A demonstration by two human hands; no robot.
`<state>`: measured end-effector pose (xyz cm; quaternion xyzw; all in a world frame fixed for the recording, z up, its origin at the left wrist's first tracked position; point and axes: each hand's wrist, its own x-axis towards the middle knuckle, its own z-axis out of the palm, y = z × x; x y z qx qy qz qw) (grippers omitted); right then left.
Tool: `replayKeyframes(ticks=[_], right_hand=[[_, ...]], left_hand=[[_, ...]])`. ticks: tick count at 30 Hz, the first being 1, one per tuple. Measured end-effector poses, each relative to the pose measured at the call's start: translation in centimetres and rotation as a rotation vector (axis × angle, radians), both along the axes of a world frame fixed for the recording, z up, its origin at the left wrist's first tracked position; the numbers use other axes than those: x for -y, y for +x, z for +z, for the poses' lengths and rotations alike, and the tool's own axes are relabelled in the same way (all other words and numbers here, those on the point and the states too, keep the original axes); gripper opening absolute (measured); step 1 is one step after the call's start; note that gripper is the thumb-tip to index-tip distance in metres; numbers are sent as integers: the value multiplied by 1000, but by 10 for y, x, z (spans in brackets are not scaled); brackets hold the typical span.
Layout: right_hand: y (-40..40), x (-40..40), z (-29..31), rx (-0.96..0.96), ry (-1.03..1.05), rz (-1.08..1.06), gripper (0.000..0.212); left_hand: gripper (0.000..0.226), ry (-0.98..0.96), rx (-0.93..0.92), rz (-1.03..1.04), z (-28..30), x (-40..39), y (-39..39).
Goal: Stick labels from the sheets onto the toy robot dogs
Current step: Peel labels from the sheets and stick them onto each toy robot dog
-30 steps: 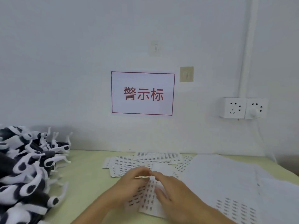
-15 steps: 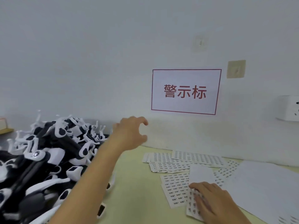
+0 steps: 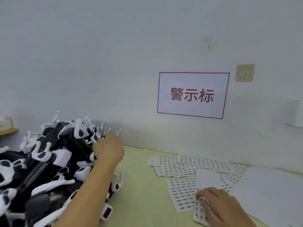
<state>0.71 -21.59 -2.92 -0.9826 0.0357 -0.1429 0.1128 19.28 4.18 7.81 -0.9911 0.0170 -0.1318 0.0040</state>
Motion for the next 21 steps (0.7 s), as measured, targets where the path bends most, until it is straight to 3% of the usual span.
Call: replayKeyframes(ticks=[3, 9, 12, 21], right_hand=[[0, 0, 0, -2, 0, 1, 28], [-2, -1, -1, -2, 6, -14, 27], [-1, -1, -1, -4, 8, -14, 28], [1, 1, -3, -10, 14, -16, 29]], left_hand=[[60, -47, 23, -35, -1, -1, 1], [46, 12, -2, 40, -1, 1, 2], [51, -23, -16, -1, -1, 0, 4], [46, -505, 277, -351, 14, 20, -2]])
